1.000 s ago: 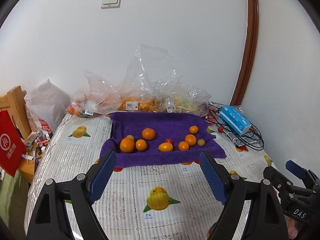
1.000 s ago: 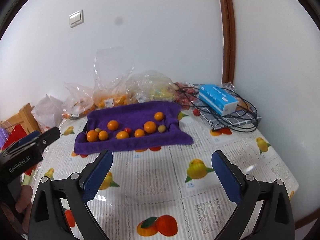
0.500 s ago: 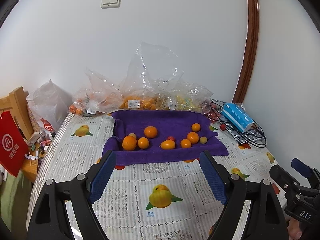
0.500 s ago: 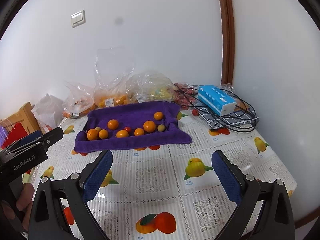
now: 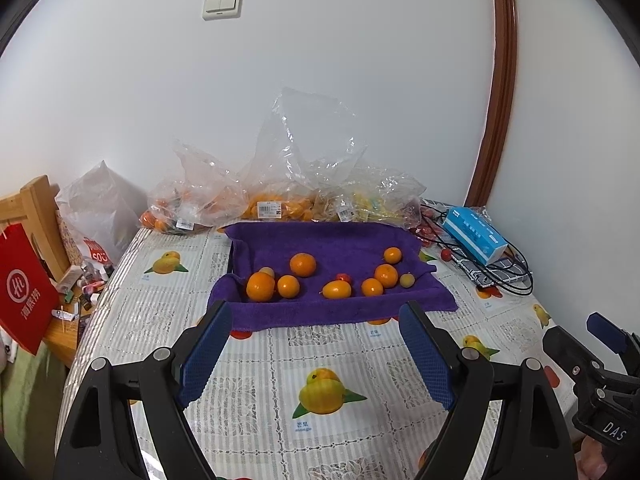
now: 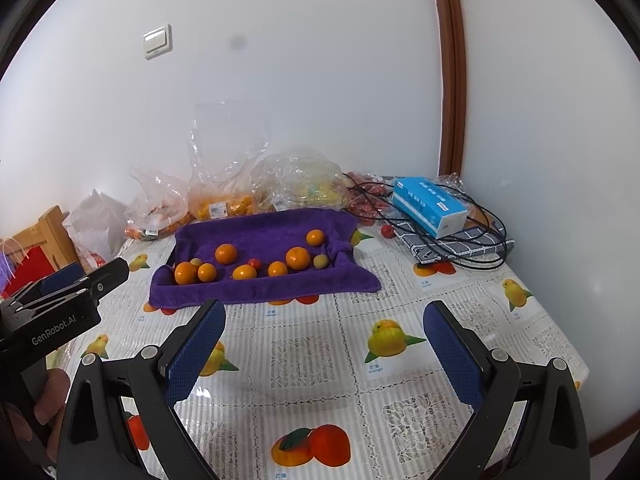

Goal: Organize fruits

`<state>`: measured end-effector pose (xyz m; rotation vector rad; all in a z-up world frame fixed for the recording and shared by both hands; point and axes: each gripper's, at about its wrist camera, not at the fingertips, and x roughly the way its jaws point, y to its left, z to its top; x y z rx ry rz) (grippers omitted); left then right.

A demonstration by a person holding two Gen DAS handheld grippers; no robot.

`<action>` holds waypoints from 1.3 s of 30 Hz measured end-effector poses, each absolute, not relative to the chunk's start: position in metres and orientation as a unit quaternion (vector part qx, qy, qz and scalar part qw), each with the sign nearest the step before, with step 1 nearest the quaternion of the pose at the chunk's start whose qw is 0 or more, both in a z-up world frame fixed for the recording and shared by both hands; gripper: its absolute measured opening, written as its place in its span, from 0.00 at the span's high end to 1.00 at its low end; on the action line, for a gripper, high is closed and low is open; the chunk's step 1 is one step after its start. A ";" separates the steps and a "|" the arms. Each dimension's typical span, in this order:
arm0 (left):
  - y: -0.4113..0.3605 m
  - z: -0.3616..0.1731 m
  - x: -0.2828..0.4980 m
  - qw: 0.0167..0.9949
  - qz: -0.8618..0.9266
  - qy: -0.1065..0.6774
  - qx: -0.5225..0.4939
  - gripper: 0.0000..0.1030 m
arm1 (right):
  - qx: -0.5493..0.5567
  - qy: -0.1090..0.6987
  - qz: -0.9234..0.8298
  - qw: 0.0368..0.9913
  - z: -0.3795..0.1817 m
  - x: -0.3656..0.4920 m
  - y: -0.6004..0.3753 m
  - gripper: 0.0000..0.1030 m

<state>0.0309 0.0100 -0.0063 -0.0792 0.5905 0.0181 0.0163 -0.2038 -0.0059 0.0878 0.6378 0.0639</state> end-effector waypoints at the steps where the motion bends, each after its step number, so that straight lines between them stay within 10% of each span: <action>1: 0.010 -0.006 0.031 0.956 0.009 0.292 -0.036 0.18 | 0.041 0.313 0.031 0.948 -0.005 0.016 -0.203 0.04; 39: 0.009 -0.001 0.029 0.957 0.017 0.288 -0.035 0.18 | 0.040 0.307 0.045 0.950 0.000 0.015 -0.196 0.04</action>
